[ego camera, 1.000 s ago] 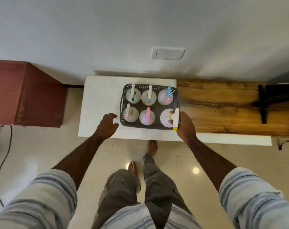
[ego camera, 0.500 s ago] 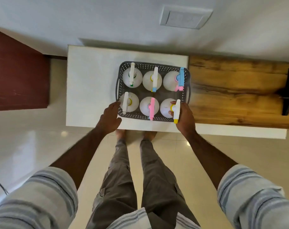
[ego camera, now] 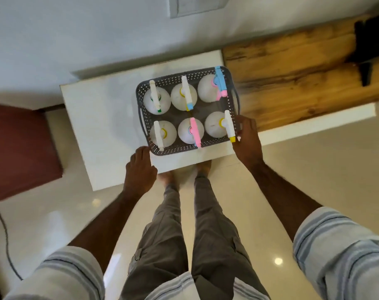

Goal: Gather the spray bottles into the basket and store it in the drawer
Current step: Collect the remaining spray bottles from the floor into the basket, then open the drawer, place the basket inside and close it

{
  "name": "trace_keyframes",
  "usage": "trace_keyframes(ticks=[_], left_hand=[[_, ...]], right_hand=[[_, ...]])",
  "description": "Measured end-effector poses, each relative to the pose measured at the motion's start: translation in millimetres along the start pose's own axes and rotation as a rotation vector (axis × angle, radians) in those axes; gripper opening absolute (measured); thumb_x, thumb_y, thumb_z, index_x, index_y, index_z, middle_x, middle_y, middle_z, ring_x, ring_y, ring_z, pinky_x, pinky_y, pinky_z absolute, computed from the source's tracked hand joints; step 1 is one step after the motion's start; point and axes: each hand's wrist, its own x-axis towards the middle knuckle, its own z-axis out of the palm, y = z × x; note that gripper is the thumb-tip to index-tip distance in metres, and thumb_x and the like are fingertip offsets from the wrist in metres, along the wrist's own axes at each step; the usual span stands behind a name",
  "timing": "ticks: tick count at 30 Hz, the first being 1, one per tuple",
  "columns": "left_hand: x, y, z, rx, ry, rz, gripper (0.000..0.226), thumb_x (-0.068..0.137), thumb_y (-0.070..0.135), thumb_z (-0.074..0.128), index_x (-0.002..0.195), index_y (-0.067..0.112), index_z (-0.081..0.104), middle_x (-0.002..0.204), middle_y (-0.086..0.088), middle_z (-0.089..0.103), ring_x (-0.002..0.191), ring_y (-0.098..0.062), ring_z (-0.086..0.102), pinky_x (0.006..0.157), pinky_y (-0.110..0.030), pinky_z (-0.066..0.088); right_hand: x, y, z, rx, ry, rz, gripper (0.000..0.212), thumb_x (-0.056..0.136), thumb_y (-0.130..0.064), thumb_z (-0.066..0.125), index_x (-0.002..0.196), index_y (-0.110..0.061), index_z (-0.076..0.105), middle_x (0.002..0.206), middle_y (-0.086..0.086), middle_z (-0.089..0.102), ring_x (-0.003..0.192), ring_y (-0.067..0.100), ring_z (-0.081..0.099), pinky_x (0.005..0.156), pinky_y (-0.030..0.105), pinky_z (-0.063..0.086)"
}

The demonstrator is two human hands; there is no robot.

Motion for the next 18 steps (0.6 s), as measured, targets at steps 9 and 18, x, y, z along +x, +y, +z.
trace_keyframes(ticks=[9,18], left_hand=[[0,6,3,0.316,-0.34,0.49,0.058,0.094,0.017,0.057,0.149,0.016,0.038,0.159,-0.008,0.035,0.147,-0.026,0.033,0.118,-0.039,0.032],[43,23,75,0.776,-0.288,1.035,0.069,0.093,0.02,0.06,0.153,0.003,0.032,0.164,-0.02,0.023,0.152,-0.036,0.023,0.122,-0.048,0.028]], right_hand=[[-146,26,55,0.293,0.275,0.335,0.046,0.089,0.002,0.056,0.133,-0.011,0.052,0.127,0.008,0.052,0.098,0.023,0.06,0.084,0.033,0.051],[-200,81,208,0.7,0.179,0.637,0.027,0.096,-0.013,0.059,0.123,-0.015,0.058,0.117,0.006,0.059,0.095,0.017,0.06,0.078,0.022,0.046]])
